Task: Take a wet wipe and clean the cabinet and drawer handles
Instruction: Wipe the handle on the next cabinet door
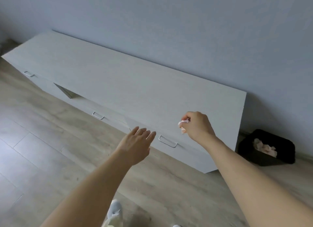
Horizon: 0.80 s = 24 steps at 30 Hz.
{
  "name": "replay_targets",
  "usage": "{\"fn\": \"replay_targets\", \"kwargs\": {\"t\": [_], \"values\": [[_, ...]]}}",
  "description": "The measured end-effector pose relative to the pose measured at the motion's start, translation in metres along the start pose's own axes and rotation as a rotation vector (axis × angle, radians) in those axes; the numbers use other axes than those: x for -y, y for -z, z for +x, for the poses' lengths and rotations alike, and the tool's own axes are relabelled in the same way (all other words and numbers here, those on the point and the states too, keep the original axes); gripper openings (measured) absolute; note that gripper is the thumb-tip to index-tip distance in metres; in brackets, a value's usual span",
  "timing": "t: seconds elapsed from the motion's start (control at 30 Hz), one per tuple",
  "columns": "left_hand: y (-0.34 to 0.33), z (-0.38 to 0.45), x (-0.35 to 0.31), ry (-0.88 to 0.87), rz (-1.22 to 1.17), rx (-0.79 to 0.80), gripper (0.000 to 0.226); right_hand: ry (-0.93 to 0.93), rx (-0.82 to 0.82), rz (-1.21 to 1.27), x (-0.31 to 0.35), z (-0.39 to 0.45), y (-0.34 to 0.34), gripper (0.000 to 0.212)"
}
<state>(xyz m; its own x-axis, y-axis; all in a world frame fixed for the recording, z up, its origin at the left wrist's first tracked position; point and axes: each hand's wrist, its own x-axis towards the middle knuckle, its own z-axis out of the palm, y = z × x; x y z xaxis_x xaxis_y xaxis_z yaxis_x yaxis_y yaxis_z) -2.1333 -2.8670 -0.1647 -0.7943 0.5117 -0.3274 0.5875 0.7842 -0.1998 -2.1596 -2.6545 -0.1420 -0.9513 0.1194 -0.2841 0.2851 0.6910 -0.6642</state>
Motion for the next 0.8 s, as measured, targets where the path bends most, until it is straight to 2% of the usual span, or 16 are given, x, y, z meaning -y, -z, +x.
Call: {"fn": "replay_targets", "kwargs": {"t": [0.1, 0.23, 0.37, 0.43, 0.57, 0.8], "values": [[-0.043, 0.038, 0.021, -0.04, 0.012, -0.025, 0.06, -0.081, -0.116, 0.055, -0.016, 0.031, -0.032, 0.006], [-0.123, 0.092, 0.031, -0.097, 0.035, -0.119, 0.063, -0.135, -0.251, 0.201, -0.048, 0.073, -0.093, 0.011], [-0.21, 0.136, 0.024, -0.086, 0.06, -0.263, 0.066, -0.07, -0.338, 0.267, -0.086, 0.101, -0.162, 0.004], [-0.254, 0.156, 0.021, -0.073, 0.095, -0.362, 0.076, -0.009, -0.397, 0.302, -0.103, 0.111, -0.191, 0.001], [-0.316, 0.194, 0.009, -0.026, 0.04, -0.779, 0.099, 0.123, -0.538, 0.301, -0.124, 0.121, -0.226, 0.002], [-0.348, 0.267, -0.003, 0.021, -0.048, -1.321, 0.096, 0.41, -0.804, 0.387, -0.152, 0.115, -0.253, 0.005]]}}
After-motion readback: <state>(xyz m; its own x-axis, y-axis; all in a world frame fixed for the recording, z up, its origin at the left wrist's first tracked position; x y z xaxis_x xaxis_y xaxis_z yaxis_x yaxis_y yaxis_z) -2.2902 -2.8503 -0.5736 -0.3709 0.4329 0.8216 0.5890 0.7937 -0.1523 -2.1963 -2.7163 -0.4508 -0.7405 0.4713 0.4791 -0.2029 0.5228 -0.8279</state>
